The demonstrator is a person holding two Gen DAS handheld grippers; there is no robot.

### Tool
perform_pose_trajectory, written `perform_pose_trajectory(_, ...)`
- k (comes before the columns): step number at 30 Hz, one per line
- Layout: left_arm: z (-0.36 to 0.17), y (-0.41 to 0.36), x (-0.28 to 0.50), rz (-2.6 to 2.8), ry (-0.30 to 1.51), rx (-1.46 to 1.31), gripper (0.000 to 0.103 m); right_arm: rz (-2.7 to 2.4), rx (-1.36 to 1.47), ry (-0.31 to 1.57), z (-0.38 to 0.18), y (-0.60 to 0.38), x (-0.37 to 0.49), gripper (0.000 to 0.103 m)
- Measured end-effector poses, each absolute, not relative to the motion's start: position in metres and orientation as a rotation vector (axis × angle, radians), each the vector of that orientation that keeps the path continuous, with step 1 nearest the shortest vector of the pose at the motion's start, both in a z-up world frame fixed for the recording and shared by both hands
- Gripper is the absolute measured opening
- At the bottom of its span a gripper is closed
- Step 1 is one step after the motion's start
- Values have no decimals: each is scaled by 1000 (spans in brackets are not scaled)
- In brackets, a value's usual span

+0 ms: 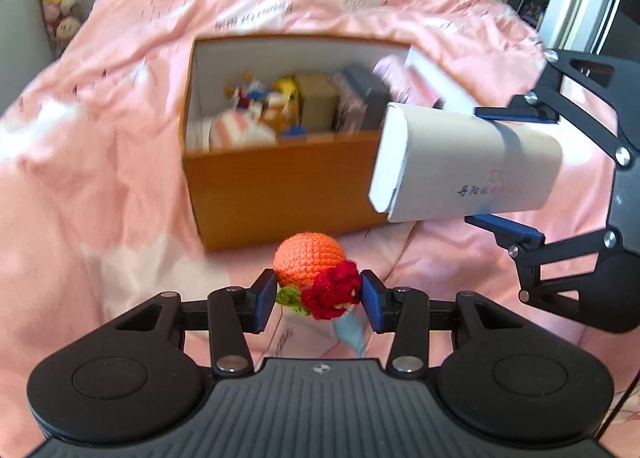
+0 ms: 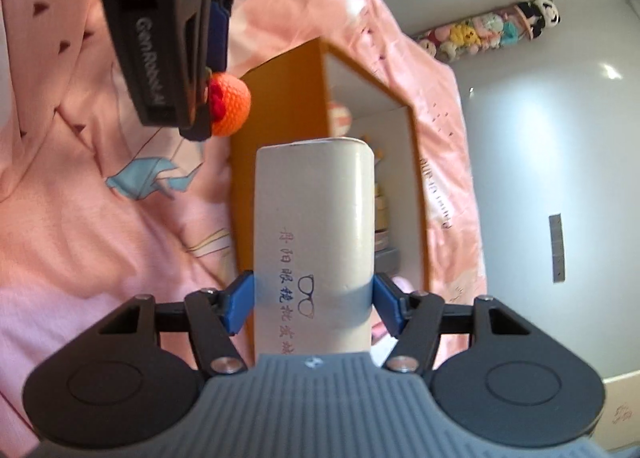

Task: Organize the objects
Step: 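Lift the crocheted ball and glasses case and carry both over the orange box, then lower the glasses case into the box and open the right tool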

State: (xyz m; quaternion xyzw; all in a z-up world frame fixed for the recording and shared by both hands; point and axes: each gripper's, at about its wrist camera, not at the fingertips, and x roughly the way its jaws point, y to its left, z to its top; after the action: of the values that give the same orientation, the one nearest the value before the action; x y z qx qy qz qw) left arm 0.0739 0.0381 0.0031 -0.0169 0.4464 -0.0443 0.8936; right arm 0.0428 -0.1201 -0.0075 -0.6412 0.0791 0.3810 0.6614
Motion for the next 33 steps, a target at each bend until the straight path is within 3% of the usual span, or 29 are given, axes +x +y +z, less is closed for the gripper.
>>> perform_pose_trajectory(8,56,45,89,-109,797,-119,51,953,-1397,232,46,-119,89,64)
perform_pose_trajectory(17,81,76,146,-146,805,-224,51,1138,-1343,419,52,-86,164,65)
perform_pose_trajectory(33,49,92,222,-218,987,-279,51,1408,-1348,983,-19,-36,263,65)
